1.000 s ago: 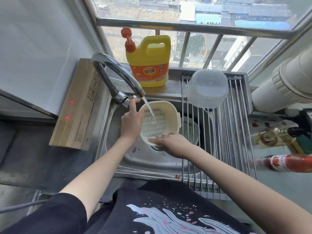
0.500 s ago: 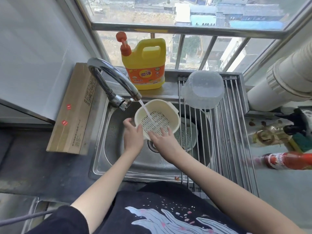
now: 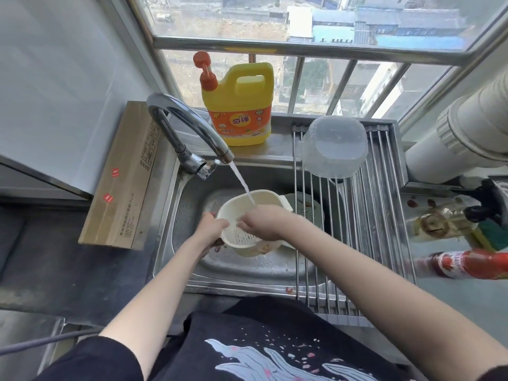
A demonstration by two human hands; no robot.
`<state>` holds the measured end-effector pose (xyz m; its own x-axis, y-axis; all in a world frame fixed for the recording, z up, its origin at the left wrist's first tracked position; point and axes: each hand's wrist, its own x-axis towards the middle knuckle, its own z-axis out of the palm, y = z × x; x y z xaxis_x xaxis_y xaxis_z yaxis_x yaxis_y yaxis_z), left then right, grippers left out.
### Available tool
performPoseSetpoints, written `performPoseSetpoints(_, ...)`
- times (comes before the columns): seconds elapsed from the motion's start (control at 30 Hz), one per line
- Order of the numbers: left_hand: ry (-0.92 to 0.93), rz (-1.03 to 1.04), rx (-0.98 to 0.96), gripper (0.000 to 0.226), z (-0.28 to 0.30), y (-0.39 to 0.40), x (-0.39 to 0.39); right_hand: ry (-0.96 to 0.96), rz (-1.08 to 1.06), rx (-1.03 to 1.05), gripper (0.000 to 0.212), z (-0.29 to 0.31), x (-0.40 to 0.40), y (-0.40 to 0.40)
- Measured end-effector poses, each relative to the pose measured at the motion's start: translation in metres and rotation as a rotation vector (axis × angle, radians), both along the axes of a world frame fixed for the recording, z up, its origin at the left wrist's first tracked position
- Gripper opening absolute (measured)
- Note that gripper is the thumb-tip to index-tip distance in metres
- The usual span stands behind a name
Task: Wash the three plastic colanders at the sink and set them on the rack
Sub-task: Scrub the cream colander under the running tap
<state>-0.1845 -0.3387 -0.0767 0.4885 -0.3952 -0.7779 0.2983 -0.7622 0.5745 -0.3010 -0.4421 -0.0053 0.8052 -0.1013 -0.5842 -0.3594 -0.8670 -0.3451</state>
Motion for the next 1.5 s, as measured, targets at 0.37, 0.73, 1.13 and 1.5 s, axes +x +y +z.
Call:
performPoseSetpoints(0.37,-0.515,-0.345,-0.001,0.048,0.04,-0.031,0.006,0.286,0.287,-0.354,0.062,-0.033,-0.014,-0.052)
performPoseSetpoints(0.73,-0.713,-0.102,-0.148,0.048,0.048,-0.036,-0.008,-0.007,-0.131,-0.042,0.034,-0.04,-0.037,0.003)
performPoseSetpoints(1.13,-0.301,0.088,-0.226,0.049,0.051,-0.041,0.003,-0.444,-0.805,0.461,0.024,-0.042,-0.022,0.021)
performPoseSetpoints(1.5,0.281,0.219,-0.494,0.021,0.08,-0.058,0.015,-0.609,-1.775,1.495,0.041,-0.065,-0.037,0.0)
